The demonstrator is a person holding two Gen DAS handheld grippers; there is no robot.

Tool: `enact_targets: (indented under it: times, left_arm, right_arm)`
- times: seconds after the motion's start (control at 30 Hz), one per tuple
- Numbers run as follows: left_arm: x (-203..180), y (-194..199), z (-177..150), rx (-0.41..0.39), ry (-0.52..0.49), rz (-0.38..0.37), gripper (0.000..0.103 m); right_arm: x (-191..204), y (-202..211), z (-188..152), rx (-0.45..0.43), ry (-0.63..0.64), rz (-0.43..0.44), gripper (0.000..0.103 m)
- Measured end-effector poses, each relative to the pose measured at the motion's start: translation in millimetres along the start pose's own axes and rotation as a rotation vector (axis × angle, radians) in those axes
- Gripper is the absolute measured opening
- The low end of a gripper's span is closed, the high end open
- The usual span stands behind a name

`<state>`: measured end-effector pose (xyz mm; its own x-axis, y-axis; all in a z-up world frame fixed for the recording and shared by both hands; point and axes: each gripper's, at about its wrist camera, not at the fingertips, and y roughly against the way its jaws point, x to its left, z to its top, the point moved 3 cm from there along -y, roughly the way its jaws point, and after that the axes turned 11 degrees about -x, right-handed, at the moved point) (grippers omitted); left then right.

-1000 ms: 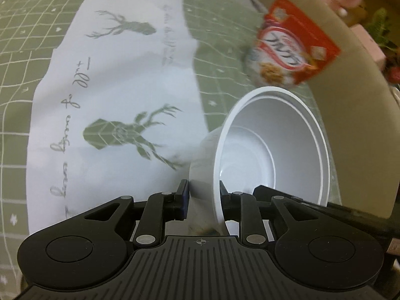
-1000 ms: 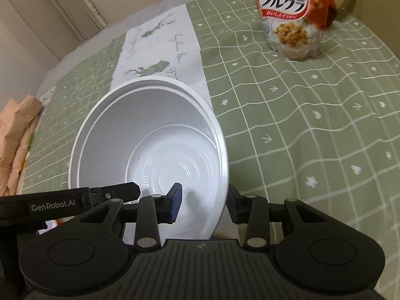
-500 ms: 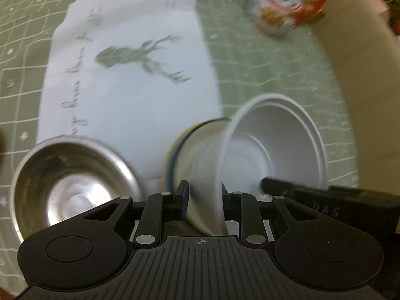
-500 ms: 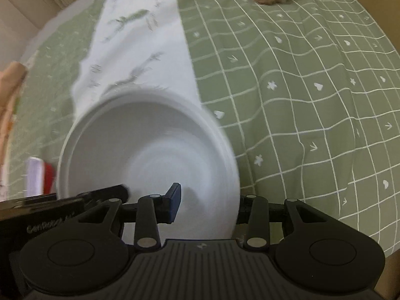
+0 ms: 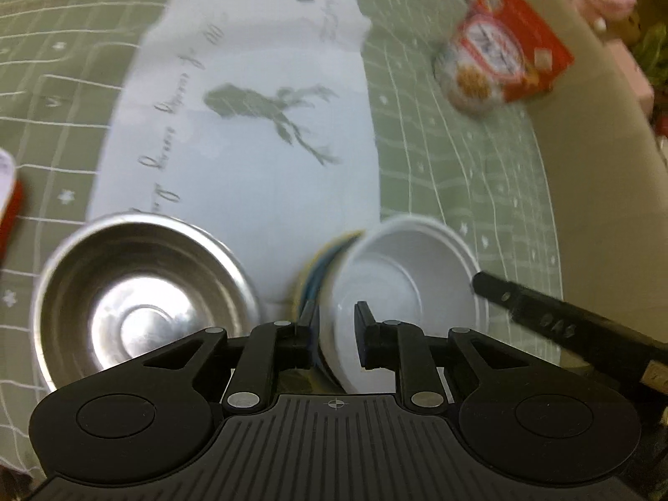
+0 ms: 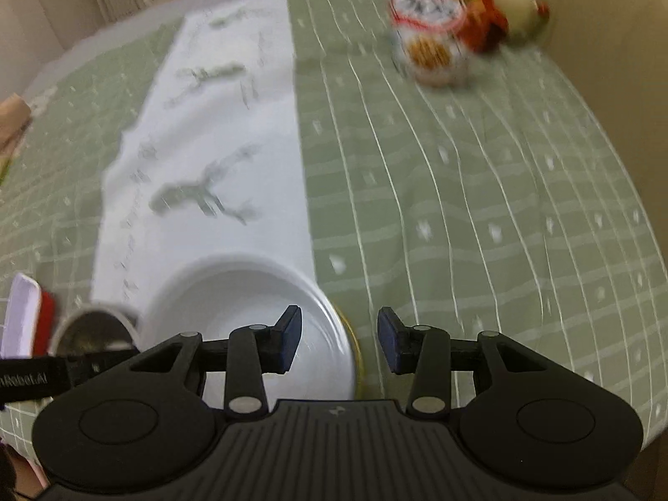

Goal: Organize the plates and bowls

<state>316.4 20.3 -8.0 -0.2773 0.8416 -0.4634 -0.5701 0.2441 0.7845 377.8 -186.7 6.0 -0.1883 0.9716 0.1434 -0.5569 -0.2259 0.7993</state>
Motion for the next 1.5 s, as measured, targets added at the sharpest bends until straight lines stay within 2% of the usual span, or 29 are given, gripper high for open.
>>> enact_targets:
  times: [0.1, 0.2, 0.33, 0.43, 0.53, 0.77, 0.87, 0.93, 1.07, 1.27, 1.37, 1.5]
  left_arm:
    - [26.3, 12.7, 2.5, -0.035, 0.042, 0.066, 0.021]
    - [62.7, 25.4, 0.0, -0.036, 0.100, 0.156, 0.021]
    - [113.1, 46.8, -3.4, -0.046, 0.144, 0.313, 0.021]
    - [144.6, 48.6, -10.5, -0.003, 0.186, 0.358, 0.022]
    - [163.2, 42.5, -16.1, 0.029, 0.216, 0.351, 0.024]
    - [182.2, 14.1, -29.6, 0.107, 0.254, 0.288, 0.028]
    - [184.3, 4.9, -34.9, 0.117, 0.262, 0.274, 0.029]
    - [185.2, -0.3, -35.8, 0.124, 0.265, 0.258, 0.024]
    - [184.8, -6.5, -35.4, 0.129, 0.251, 0.248, 0.024]
    - [185.7, -13.6, -28.7, 0.149, 0.241, 0.258, 0.025]
    - [180.2, -13.1, -21.5, 0.137, 0.187, 0.291, 0.026]
    - [183.4, -12.1, -8.2, 0.100, 0.187, 0.299, 0.026]
  right_arm:
    - [21.9, 1.5, 18.3, -0.034, 0.023, 0.074, 0.041]
    - [58.7, -11.3, 28.2, -0.012, 0.079, 0.159, 0.041]
    - [121.8, -38.4, 23.6, 0.089, 0.232, 0.283, 0.043]
    - [155.8, -63.4, 14.3, 0.182, 0.297, 0.314, 0.044]
    - [180.5, -80.9, -0.5, 0.225, 0.365, 0.293, 0.044]
    - [205.3, -112.2, -30.1, 0.310, 0.446, 0.233, 0.044]
    - [207.6, -122.7, -41.8, 0.354, 0.445, 0.214, 0.050]
    - [208.1, -130.3, -46.9, 0.375, 0.436, 0.206, 0.054]
    - [207.3, -140.3, -53.5, 0.414, 0.395, 0.216, 0.065]
    - [210.3, -139.3, -53.1, 0.403, 0.380, 0.224, 0.065]
    - [209.6, -137.5, -46.9, 0.394, 0.350, 0.235, 0.065]
    - [213.6, -139.5, -37.2, 0.366, 0.342, 0.236, 0.064]
